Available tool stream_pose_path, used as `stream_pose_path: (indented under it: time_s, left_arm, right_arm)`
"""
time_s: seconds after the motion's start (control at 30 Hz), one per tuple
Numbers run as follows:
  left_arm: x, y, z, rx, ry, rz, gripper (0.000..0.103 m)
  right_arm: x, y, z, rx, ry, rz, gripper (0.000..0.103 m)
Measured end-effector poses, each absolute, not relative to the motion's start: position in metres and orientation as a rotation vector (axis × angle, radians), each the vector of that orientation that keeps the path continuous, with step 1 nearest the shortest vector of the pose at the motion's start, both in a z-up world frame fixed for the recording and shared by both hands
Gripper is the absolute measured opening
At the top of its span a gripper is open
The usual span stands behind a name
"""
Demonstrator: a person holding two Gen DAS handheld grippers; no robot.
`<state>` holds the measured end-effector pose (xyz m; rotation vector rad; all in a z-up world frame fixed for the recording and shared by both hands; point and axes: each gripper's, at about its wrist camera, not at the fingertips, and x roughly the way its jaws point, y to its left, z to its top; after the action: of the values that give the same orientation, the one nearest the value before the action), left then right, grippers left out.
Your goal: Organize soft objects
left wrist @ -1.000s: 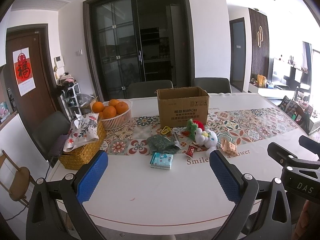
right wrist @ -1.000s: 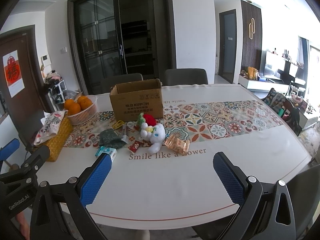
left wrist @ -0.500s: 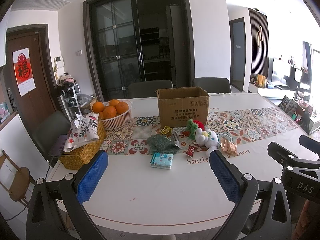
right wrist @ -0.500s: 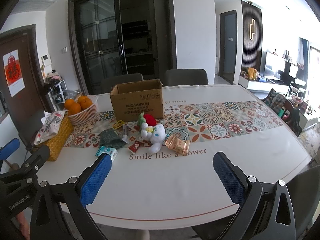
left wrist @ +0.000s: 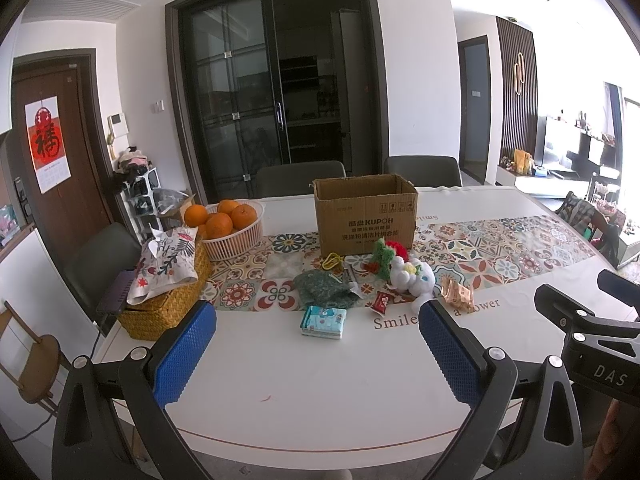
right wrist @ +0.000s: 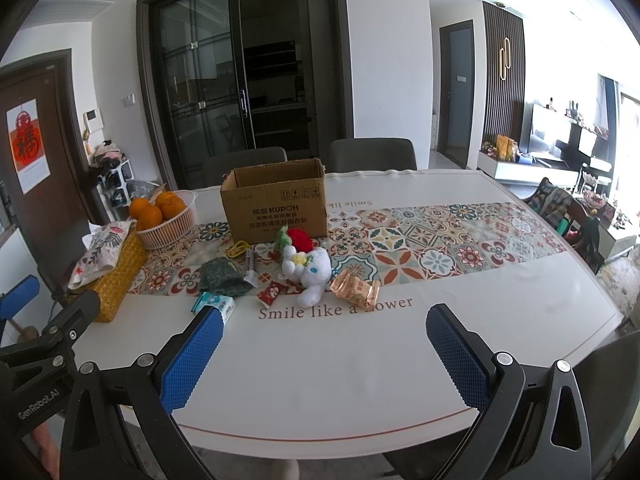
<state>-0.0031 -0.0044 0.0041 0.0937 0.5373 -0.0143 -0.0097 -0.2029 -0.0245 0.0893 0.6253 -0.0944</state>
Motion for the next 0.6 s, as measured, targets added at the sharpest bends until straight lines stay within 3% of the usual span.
stream_pose_path:
  time_s: [0.6]
  left_arm:
    - [0.009, 0.007, -0.015, 0.108, 0.572, -0.025, 0.103]
  right_arm:
    - [0.007, -0.185, -0.041, 0.075, 0.653, -0.042, 0.103]
